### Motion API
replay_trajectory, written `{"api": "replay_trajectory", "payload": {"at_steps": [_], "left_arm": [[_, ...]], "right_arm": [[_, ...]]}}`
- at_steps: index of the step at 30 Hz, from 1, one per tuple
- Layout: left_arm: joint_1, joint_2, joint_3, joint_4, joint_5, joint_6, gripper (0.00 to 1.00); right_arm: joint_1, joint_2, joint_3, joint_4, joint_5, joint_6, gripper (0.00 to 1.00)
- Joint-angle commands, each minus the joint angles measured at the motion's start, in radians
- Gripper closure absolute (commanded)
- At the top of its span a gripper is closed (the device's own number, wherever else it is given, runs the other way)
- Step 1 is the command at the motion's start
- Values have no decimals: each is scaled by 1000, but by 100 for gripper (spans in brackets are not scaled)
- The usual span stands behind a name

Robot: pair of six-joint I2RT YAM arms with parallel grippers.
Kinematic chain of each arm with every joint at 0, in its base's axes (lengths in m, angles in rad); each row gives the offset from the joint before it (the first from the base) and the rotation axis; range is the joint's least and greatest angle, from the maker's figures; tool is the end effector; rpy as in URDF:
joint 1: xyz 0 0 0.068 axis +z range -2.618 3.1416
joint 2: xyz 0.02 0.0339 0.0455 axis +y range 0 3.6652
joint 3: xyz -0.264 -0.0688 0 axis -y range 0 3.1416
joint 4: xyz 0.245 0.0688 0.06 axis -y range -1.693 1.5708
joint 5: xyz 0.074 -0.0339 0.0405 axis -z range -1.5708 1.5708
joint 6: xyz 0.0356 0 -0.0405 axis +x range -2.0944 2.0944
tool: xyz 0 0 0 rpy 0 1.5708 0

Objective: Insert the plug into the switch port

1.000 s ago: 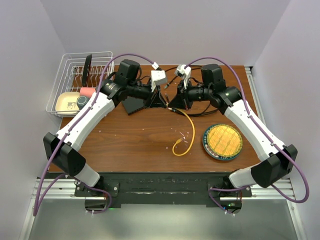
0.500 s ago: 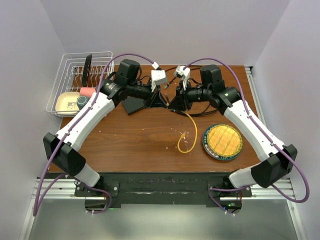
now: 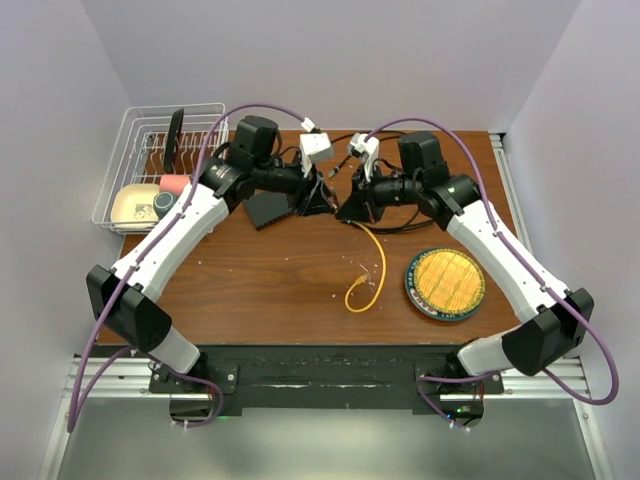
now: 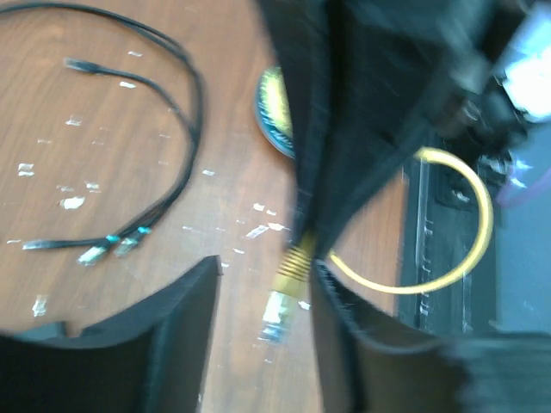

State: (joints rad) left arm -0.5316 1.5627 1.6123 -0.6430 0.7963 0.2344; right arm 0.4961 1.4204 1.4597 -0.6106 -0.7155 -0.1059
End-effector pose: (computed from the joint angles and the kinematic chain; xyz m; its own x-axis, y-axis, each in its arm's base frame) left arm 0.2815 -0.1951 0.3943 -0.2679 0.3460 -0.8992 0.9536 0.2284 -0.1962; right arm 0.2595 0.1670 0.3896 -0.3836 -0.2983 -0.8740 -0.8901 0.3717 0.2638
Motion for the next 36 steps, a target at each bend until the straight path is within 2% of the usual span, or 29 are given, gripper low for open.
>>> {"api": "replay_trajectory", "payload": {"at_steps": [1, 7, 8, 9, 11, 14, 20, 23, 27, 32, 36], "left_arm": [[42, -4, 0, 146, -130, -122, 40], [137, -1, -57, 276, -271, -228, 29], [143, 6, -54, 282, -354, -262, 24], [148, 35, -46, 278, -394, -265, 18], [160, 78, 4, 238, -503, -271, 16], [182, 198, 95, 178, -570, -291, 14], [243, 442, 270, 137, -586, -372, 14], [257, 586, 375, 106, -617, -383, 15], [275, 703, 504, 51, -644, -386, 15], [312, 772, 500, 42, -583, -405, 16], [318, 755, 385, 51, -577, -403, 18]], "right_arm": [[12, 12, -9, -9, 43, 29, 100], [13, 17, -21, -12, 116, 35, 100], [12, 15, -24, -12, 122, 35, 100], [12, 11, -30, -14, 128, 38, 100], [12, 11, -36, -9, 136, 38, 100], [13, 8, -45, -11, 143, 41, 100], [13, -3, -67, 0, 169, 54, 100], [12, -12, -76, -2, 175, 54, 100], [12, -21, -94, -2, 177, 55, 100], [10, -35, -119, 2, 183, 60, 100], [12, -43, -134, 11, 192, 66, 100]]}}
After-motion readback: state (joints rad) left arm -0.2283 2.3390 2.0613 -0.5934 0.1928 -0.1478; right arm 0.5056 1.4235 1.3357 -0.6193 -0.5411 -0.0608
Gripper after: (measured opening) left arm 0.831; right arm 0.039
